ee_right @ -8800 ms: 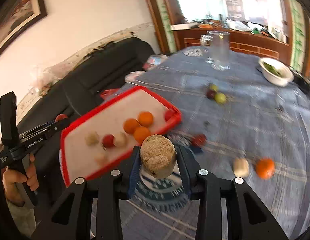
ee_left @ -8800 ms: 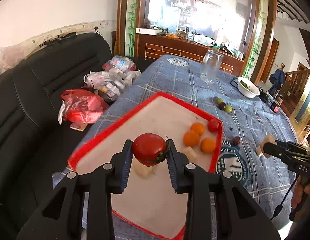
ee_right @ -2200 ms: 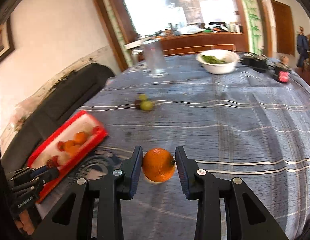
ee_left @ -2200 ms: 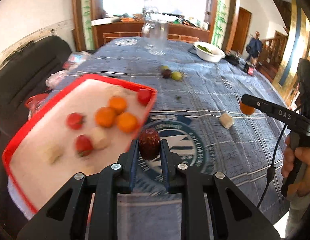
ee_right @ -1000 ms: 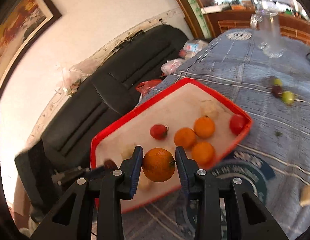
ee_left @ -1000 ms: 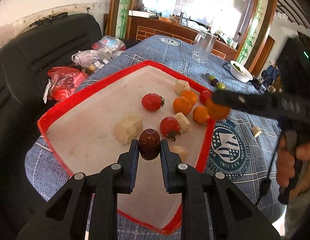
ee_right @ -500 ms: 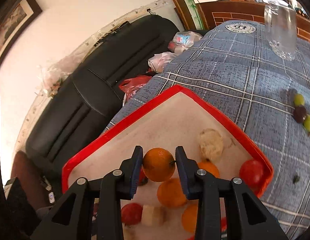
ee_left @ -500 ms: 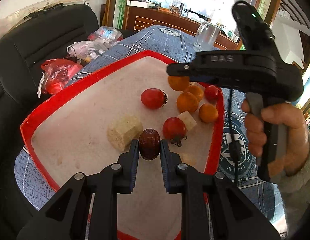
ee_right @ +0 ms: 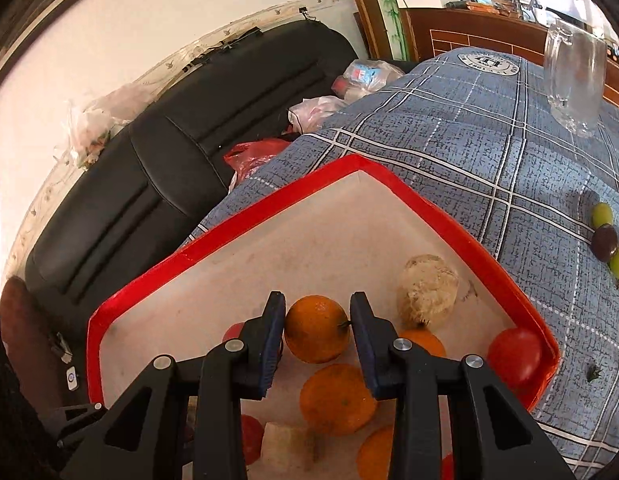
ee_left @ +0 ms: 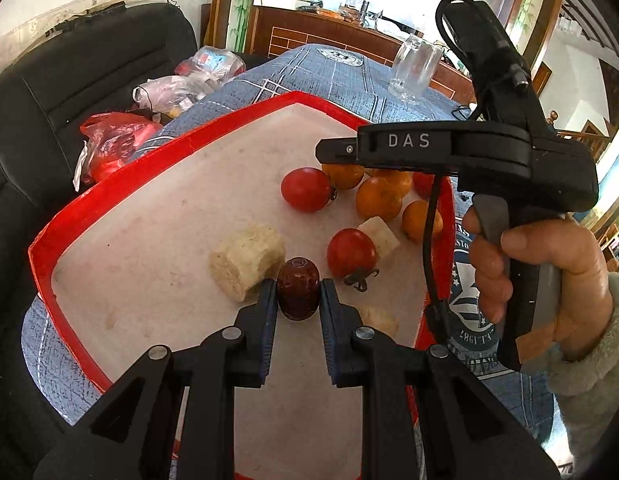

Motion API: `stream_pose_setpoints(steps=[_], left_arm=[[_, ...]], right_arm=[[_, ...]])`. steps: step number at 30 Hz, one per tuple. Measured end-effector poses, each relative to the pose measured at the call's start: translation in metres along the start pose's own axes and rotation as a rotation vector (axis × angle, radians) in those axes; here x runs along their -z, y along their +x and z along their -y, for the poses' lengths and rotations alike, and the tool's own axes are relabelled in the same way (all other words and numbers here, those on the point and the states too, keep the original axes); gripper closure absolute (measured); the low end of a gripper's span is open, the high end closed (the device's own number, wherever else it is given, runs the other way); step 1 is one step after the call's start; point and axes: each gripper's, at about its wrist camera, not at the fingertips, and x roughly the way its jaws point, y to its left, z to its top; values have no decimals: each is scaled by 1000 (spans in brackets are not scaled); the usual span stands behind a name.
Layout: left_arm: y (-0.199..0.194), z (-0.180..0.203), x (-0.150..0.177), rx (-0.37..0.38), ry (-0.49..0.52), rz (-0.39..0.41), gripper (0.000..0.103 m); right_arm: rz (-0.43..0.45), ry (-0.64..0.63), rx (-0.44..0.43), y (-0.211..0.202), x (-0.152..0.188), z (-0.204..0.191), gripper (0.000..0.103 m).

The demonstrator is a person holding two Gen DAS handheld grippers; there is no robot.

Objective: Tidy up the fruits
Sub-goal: 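Lower the date into the tray and open the left tool while the right tool releases the orange there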

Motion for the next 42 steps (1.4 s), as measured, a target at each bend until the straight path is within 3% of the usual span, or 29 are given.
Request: stream_pose_setpoints(steps=[14,23,29,32,40,42], left_arm=[[0,-2,-1,14,-21,2,85],[0,-1,1,4,-4,15,85],[0,2,2,-12,-14,19,85],[0,1,2,-15,-24,22,85],[-4,-1,6,-10,-53,16,83],[-7,0,7,-9,-55,22,77]], right_arm=[[9,-13,28,0,3,-9,67],[45,-27,166,-4,12,-33,66],[68,-36,150,-11,18,-35,64],[71,-22,121,-14,20,-33,52],[98,-31,100,-31,23,-36,52],[108,-24,94,-39,23,-36,52]])
